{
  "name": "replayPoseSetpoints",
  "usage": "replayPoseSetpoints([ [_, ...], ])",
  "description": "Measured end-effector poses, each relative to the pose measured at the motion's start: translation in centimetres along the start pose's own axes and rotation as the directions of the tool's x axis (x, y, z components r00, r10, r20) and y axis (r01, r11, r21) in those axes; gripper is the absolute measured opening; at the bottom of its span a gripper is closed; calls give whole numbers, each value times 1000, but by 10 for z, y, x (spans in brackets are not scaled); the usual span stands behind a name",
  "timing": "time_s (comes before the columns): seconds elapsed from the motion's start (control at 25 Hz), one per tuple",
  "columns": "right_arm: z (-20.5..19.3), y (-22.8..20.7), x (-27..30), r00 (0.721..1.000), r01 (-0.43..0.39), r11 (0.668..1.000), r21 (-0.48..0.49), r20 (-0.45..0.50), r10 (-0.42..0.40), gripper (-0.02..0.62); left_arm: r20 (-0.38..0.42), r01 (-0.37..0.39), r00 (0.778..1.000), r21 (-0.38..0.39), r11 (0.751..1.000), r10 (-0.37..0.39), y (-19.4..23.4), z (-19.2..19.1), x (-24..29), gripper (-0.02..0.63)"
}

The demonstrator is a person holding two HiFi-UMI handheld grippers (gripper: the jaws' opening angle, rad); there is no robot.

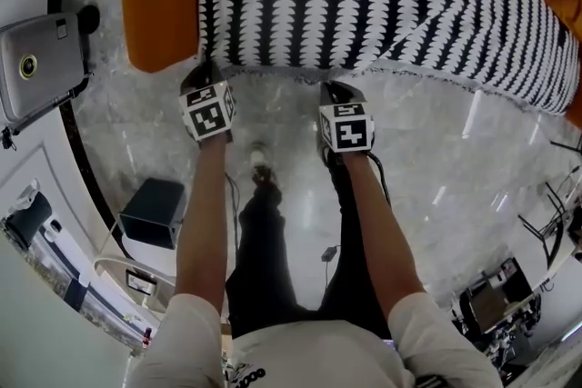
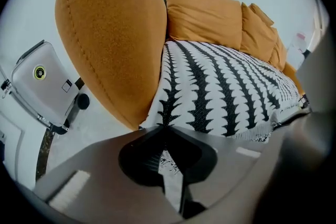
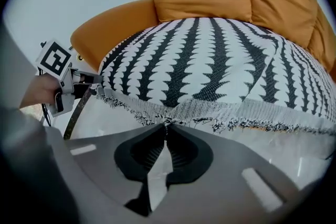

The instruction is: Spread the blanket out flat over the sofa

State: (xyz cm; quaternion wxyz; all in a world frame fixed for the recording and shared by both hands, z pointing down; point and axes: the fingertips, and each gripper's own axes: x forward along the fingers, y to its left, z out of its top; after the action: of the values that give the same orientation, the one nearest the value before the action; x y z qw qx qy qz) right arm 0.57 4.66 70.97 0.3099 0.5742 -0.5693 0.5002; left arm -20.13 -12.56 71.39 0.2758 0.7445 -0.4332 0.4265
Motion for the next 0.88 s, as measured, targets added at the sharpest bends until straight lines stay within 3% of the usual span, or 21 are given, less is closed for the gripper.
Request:
replayPoseSetpoints([
  [0.2,-24,4,52,999,-17,1000,16,41,16,18,21,-23,1000,26,999,22,1,-29,41,34],
  [0.4,-28,9,72,998,-65,997,-43,-19,64,18,-25,-91,995,23,996,92,2,-55,40,74],
  [0.52,-23,-3,67,996,-81,997,-17,-51,80,45,-34,-98,995,28,995,98,-8,-50,31,78],
  [0.6,-25,-8,57,995,-79,997,8,-63,79,100,-38,-90,995,34,995,91,-16,-45,21,78],
  [0.88,-29,-14,2,999,-23,998,58,-47,26,108,7,-39,999,58,998,39,-37,-15,-31,75],
])
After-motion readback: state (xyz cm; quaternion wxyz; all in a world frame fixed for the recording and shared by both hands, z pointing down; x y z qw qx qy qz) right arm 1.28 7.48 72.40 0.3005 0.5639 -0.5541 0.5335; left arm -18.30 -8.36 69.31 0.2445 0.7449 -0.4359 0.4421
